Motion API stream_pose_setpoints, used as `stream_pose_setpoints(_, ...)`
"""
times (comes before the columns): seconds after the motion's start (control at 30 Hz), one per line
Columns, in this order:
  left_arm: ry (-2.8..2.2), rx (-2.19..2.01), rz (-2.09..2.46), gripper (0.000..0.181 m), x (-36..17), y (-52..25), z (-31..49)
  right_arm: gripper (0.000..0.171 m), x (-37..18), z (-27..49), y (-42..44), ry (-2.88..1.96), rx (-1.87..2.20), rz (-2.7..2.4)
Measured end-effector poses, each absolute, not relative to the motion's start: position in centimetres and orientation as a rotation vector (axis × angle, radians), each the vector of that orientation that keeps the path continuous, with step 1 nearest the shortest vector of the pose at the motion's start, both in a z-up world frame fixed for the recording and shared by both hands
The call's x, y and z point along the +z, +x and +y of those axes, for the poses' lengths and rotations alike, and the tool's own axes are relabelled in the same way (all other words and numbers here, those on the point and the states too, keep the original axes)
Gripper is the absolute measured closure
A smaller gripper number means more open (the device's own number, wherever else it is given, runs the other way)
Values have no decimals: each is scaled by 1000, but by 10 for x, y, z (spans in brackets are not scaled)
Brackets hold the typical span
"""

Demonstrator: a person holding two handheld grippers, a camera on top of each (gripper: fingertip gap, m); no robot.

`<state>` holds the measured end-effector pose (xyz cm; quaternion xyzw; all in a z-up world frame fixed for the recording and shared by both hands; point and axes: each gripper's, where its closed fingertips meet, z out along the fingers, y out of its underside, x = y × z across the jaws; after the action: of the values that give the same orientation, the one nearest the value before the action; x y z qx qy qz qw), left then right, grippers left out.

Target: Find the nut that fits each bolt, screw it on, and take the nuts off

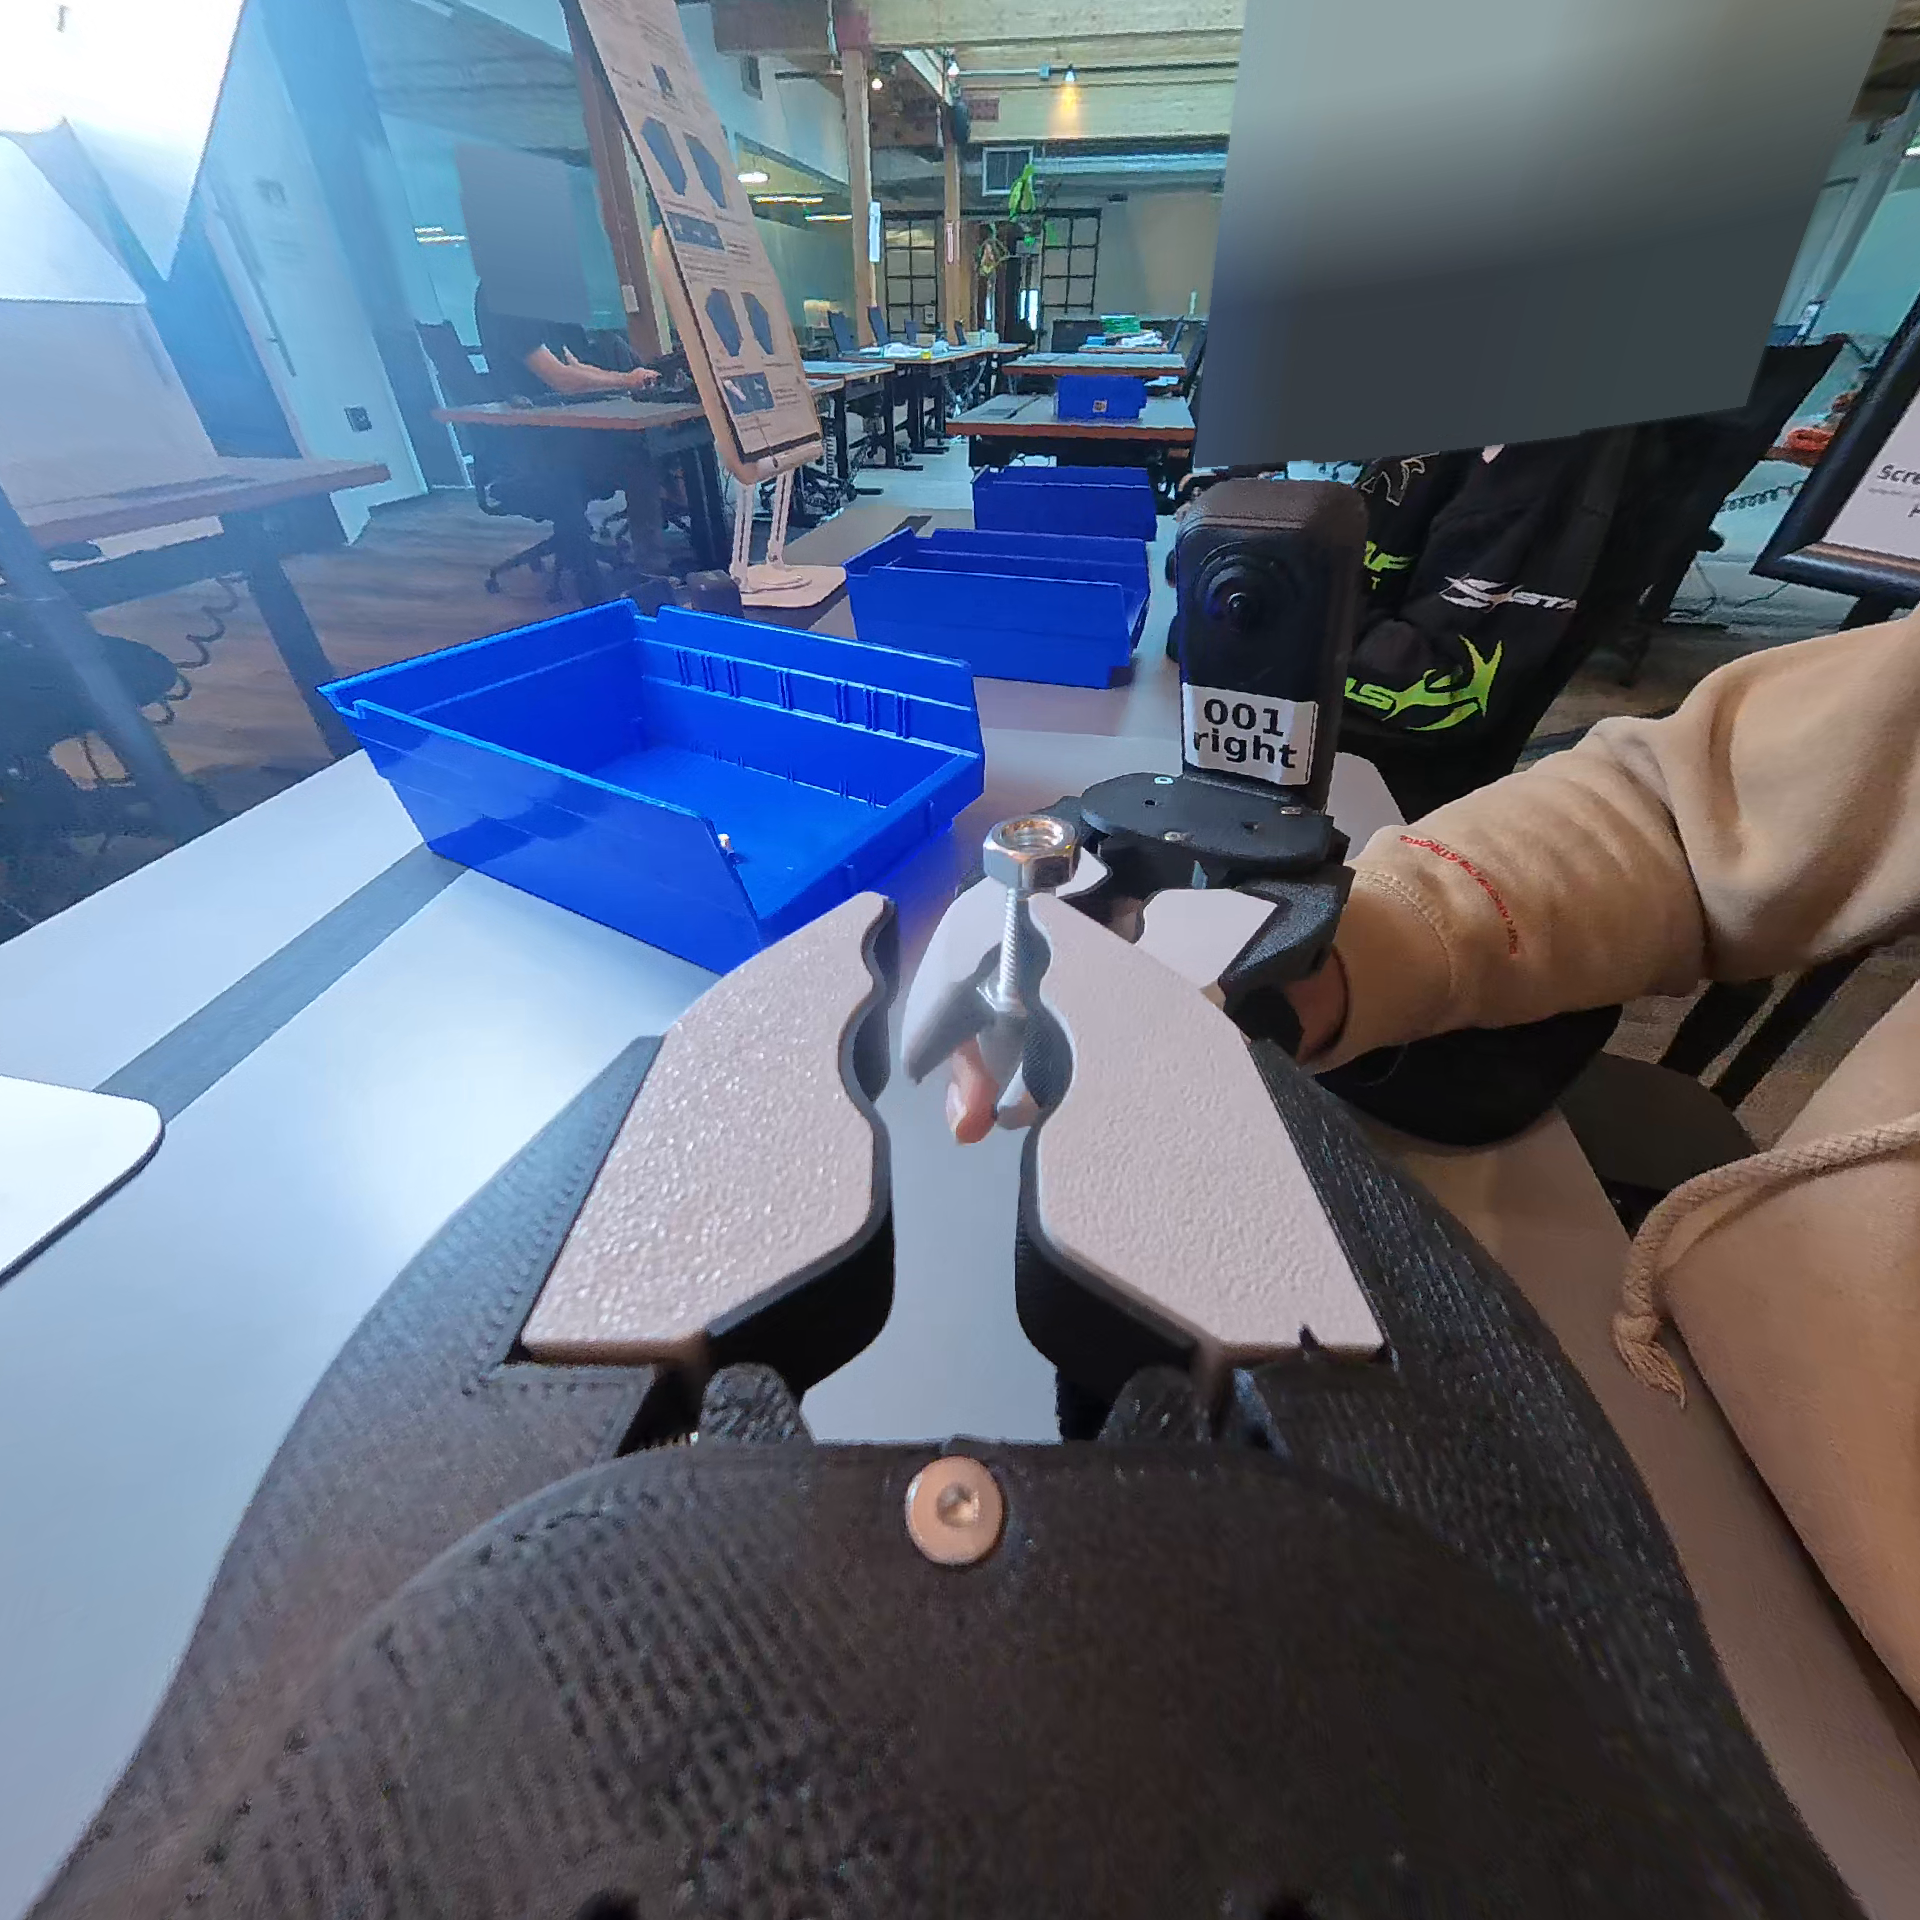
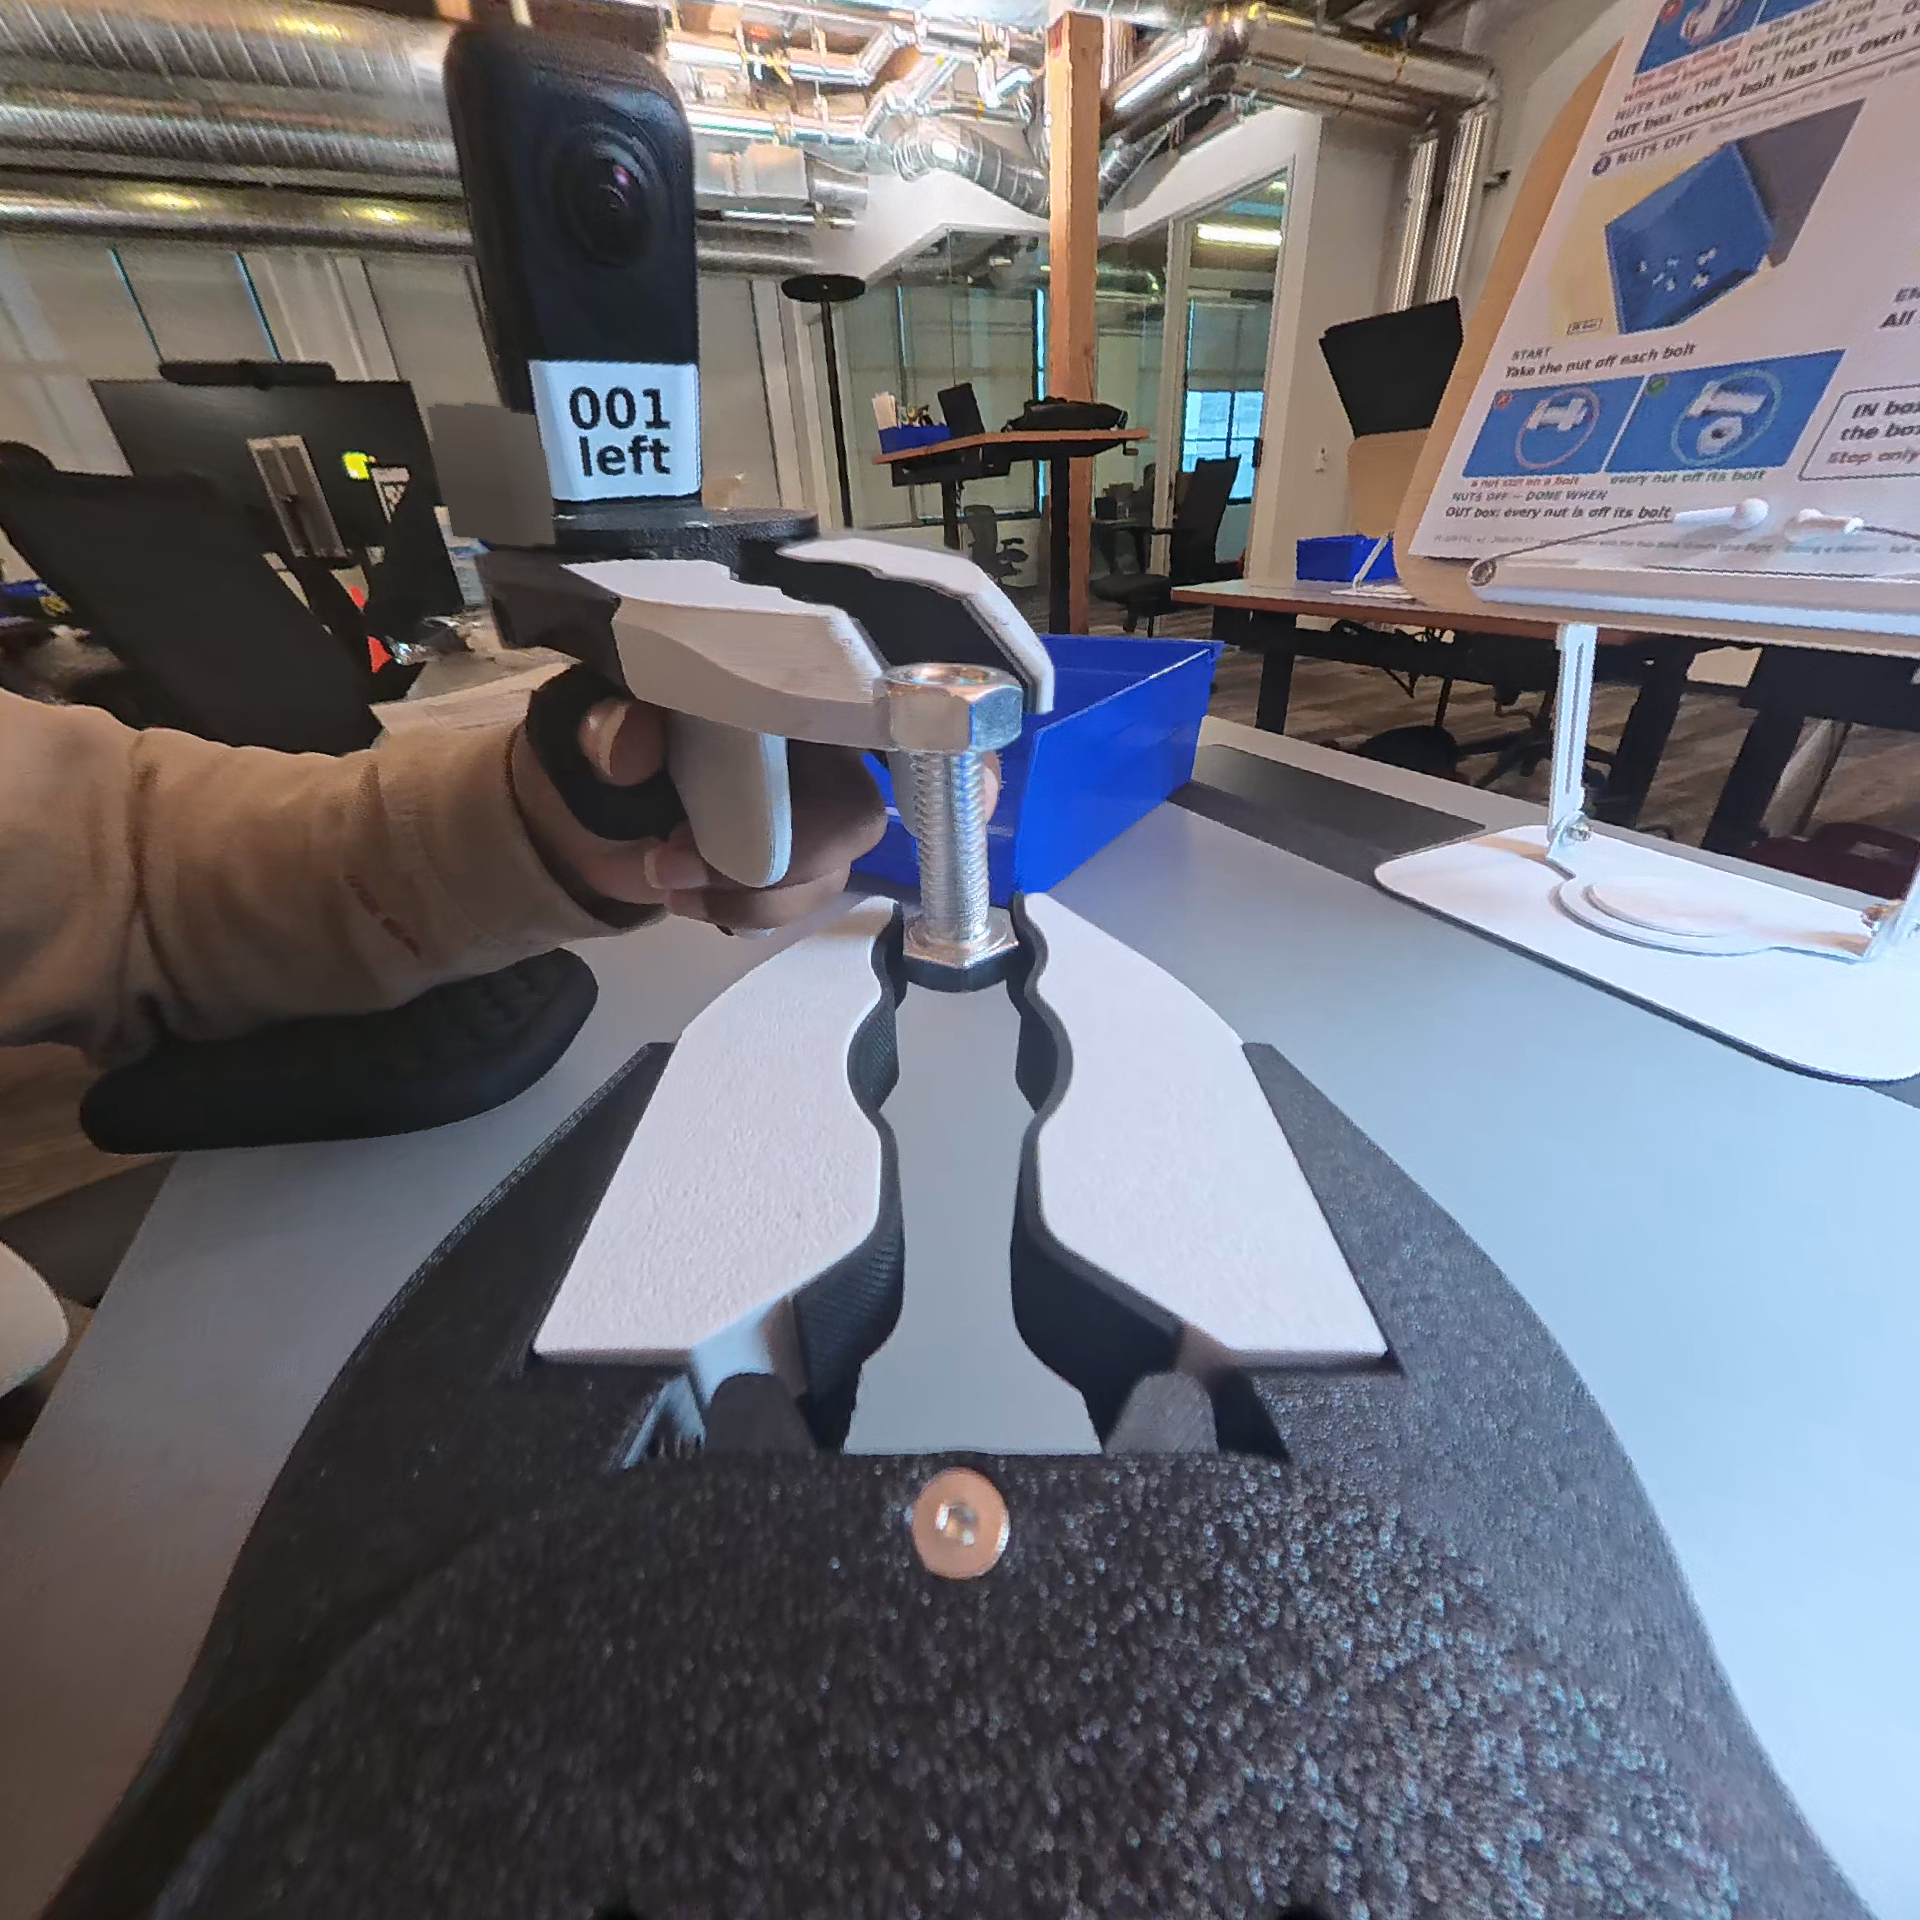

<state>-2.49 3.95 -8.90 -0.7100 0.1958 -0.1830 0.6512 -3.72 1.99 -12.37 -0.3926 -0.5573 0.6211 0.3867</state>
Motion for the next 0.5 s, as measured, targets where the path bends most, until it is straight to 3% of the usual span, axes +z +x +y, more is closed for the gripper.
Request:
stream_pose_setpoints(0.33,-1584,-459,419,155,-88,-18,41,153,-128,19,-39,-1011,1560,-1434)
stream_pose_setpoints(0.4,-1585,-452,362,168,-86,-31,42,153,-124,21,-37,-1002,1583,-1414)
stream_pose_setpoints(0.5,-1574,-469,336,166,-86,-39,39,153,-120,23,-36,-990,1587,-1399)
